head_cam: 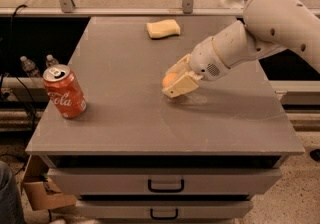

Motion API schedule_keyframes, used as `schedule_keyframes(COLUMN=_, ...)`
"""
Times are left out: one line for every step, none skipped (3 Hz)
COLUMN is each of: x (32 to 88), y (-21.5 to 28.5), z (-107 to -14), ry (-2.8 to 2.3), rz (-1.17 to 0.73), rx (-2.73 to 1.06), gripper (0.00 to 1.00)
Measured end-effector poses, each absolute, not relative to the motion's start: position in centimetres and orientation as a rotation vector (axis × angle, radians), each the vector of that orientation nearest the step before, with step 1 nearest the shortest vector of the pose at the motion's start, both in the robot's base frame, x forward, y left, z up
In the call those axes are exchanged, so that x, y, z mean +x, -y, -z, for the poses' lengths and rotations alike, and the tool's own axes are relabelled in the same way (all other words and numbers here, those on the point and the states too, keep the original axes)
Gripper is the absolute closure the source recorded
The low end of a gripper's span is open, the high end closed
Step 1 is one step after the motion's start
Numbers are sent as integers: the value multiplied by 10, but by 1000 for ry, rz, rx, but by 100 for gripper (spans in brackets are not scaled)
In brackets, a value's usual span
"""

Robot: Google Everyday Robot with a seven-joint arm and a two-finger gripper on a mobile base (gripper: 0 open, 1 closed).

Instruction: Move orange near sponge

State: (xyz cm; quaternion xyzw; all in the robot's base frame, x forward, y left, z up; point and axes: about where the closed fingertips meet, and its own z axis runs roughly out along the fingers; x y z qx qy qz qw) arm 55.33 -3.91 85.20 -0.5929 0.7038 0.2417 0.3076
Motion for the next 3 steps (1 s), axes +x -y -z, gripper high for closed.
schedule_keyframes(x=565, y=46, z=-863, ry=-1824, rz=-654, rx=-1548, gripper=100)
schedule_keyframes(x=577, y=57, z=-880, ry=-1788, rz=-634, rx=-1529, gripper=100)
schedule_keyframes(x=590, y=69, z=-904, ry=-1746, rz=-593, rx=-1513, gripper=100)
